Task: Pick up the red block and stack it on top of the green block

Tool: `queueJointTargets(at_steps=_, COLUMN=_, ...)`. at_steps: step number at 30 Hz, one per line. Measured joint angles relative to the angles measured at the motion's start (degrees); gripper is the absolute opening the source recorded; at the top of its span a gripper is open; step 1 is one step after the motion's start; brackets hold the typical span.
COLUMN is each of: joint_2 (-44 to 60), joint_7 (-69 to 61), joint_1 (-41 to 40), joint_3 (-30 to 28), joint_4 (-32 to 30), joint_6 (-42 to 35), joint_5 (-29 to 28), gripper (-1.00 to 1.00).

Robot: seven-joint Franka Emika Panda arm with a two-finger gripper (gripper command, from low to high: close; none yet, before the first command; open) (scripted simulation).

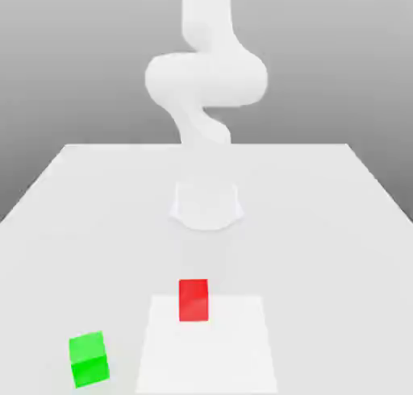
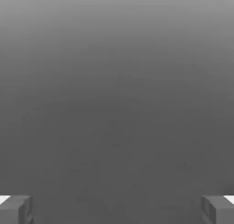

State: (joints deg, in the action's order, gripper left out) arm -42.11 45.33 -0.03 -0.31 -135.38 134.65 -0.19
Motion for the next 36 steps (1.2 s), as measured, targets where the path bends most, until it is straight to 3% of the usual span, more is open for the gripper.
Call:
queueJointTargets(at_steps=17, joint_2=34.5, joint_7=-5.0, joint_1=-0.5, joint_3=-2.9, joint_4=-29.3, joint_6=25.5, joint_5=-0.7, gripper=0.00)
queueJointTargets(at_steps=24, joint_2=51.7, joint_7=-7.6, joint_1=-1.7, joint_3=-1.0, joint_4=-29.3, joint_6=39.6, joint_5=2.3, gripper=0.00)
queueJointTargets(at_steps=25, joint_2=52.9, joint_7=-7.7, joint_1=-1.9, joint_3=-0.9, joint_4=-29.1, joint_6=40.6, joint_5=2.5, gripper=-1.00)
queueJointTargets(at_steps=31, joint_2=53.5, joint_7=-7.6, joint_1=-2.2, joint_3=-0.6, joint_4=-29.0, joint_6=41.1, joint_5=2.3, gripper=-1.00)
queueJointTargets(at_steps=36, joint_2=45.7, joint_7=-6.4, joint_1=-2.0, joint_3=-1.3, joint_4=-30.2, joint_6=34.5, joint_5=0.7, gripper=-1.00)
